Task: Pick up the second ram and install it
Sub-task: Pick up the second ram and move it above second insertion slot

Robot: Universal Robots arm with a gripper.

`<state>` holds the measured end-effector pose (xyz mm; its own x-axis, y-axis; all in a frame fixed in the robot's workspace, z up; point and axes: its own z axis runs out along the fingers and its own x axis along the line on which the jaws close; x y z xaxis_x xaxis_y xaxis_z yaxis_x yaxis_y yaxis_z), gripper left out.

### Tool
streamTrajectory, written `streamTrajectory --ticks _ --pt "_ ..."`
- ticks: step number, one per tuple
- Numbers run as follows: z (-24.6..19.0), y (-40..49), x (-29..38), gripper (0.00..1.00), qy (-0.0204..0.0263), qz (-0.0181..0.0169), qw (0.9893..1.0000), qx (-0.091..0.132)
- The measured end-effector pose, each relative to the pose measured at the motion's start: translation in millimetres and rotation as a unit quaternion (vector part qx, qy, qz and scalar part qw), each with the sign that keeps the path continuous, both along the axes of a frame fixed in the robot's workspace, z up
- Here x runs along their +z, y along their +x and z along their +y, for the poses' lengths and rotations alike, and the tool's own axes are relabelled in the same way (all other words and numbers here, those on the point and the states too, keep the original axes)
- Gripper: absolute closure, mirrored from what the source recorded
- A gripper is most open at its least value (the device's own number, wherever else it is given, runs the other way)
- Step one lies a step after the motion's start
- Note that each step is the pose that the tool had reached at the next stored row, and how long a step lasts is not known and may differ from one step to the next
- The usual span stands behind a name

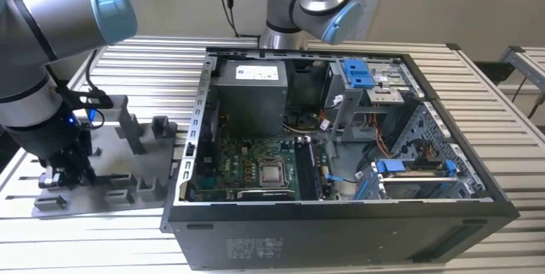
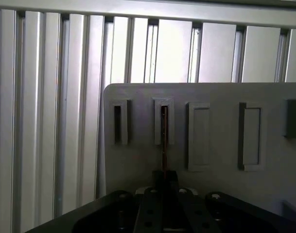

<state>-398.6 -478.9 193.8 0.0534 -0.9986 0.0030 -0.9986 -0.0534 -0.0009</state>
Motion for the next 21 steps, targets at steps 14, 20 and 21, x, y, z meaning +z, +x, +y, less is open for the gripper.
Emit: streamTrajectory --ticks 14,20,21 --pt "0.0 0.1 10.4 0.86 0.0000 0.0000 1.0000 0.000" --pt "0.0 0.1 13.1 0.86 0.0000 0.0000 1.0000 0.000" --pt "0.0 0.1 13.4 0.86 0.0000 -0.0001 1.0000 0.000"
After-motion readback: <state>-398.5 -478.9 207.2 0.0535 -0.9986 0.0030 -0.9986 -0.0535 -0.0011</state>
